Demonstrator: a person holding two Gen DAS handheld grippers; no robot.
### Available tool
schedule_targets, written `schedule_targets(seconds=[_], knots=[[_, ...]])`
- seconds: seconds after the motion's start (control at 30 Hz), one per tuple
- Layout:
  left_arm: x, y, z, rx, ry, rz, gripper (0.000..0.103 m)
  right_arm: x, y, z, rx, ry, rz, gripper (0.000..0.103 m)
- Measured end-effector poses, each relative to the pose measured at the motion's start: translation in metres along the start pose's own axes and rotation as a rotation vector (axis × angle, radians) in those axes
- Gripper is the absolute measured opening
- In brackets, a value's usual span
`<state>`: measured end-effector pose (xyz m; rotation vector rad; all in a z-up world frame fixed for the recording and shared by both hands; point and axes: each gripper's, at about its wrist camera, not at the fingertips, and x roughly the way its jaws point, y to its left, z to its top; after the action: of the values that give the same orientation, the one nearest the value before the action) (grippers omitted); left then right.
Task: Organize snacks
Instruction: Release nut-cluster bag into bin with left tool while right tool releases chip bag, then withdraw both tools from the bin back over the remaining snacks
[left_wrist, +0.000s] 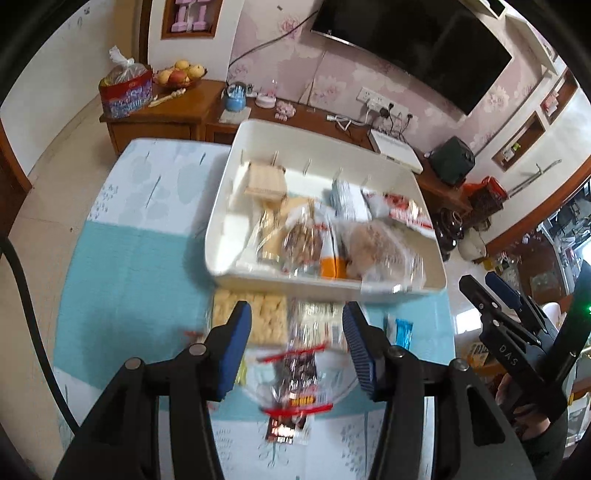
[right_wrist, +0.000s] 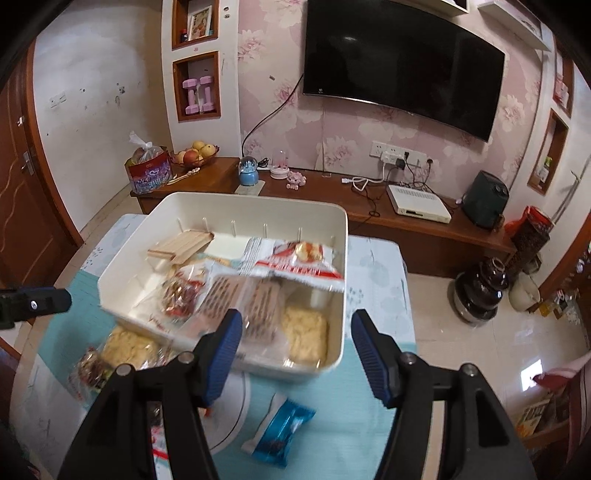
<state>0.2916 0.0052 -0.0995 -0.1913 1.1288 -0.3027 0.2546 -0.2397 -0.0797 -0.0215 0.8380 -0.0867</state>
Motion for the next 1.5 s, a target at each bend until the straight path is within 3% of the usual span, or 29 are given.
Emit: schedule_targets(seconds=[0.33,0.6,0.97,1.17,1.5], knots=[[-0.005,0.012,-0.044,0.05,0.053,-0.017,0.051,-0.023,0.014,-0.047,0.085,0.024,-0.023,0.062],[0.008,0.015,-0.065,0.055,0.093,-0.011,0.065,-0.019,0.015,-0.085,0.155,0.058,-0.024,0.062],[0.06,-0.001,-0.081,-0.056,0.168,0.004,0.077,0.015,0.004,-0.122,0.214,0.118,0.0,0.062],[0.09,-0.002,-0.092,-0.142,0.184,0.079,0.077,0.034,0.0,-0.128,0.214,0.098,0.007,0.062],[0.116,-0.007,-0.103,-0.224,0.211,0.111,0.077,0.066,-0.001,-0.126,0.171,0.138,0.081,0.062]])
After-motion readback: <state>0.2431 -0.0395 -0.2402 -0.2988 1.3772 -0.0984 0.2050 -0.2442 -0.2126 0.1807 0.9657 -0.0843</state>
